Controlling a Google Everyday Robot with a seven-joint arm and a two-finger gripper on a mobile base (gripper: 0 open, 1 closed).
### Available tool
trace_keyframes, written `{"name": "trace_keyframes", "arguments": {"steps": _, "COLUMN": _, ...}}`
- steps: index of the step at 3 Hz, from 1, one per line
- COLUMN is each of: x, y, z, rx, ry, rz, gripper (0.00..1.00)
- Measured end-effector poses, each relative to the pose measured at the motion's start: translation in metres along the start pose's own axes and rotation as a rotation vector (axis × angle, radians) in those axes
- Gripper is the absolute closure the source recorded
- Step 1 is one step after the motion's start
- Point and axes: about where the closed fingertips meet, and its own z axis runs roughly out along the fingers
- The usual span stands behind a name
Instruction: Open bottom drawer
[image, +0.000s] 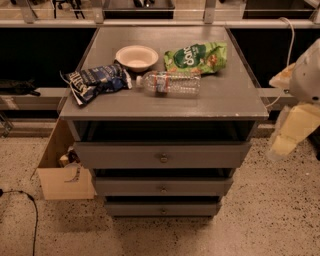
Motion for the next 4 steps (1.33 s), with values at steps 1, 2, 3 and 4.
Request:
{"name": "trace_keyframes", "arguments": {"steps": 1, "x": 0.023, "y": 0.024, "z": 0.066, "rx": -0.11, "ry": -0.111, "rz": 0.083, "gripper": 0.0}}
{"name": "trace_keyframes", "arguments": {"steps": 2, "x": 0.051, "y": 0.06, "z": 0.139, "rx": -0.197, "ry": -0.29, "rz": 0.165, "gripper": 0.0}}
{"name": "trace_keyframes", "arguments": {"steps": 3, "x": 0.059, "y": 0.079, "z": 0.16, "rx": -0.241, "ry": -0.458, "rz": 0.225, "gripper": 0.0}}
{"name": "trace_keyframes", "arguments": {"steps": 4, "x": 0.055, "y": 0.078, "z": 0.158, "rx": -0.243, "ry": -0.473, "rz": 0.23, "gripper": 0.0}}
